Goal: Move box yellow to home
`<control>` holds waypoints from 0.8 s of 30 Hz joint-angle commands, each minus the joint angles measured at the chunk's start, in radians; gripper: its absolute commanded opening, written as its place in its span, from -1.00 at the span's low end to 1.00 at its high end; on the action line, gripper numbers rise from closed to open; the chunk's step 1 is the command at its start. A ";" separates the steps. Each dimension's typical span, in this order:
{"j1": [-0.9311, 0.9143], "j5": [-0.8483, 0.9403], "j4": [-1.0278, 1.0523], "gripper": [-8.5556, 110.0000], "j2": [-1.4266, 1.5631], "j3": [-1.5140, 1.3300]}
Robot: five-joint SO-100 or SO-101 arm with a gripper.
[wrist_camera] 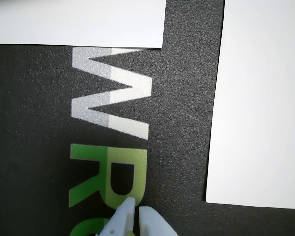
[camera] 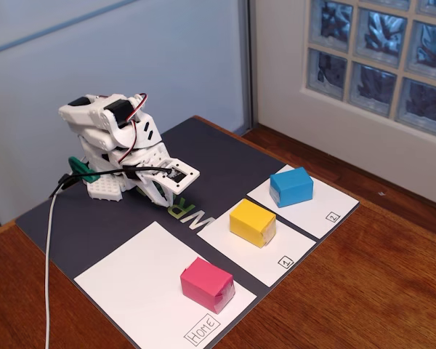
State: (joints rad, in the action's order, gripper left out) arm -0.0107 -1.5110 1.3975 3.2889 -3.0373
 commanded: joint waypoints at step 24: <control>-0.015 0.064 -0.002 -0.86 -0.403 0.359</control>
State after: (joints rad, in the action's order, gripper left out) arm -0.0430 -1.4650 1.4082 3.1554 -2.8900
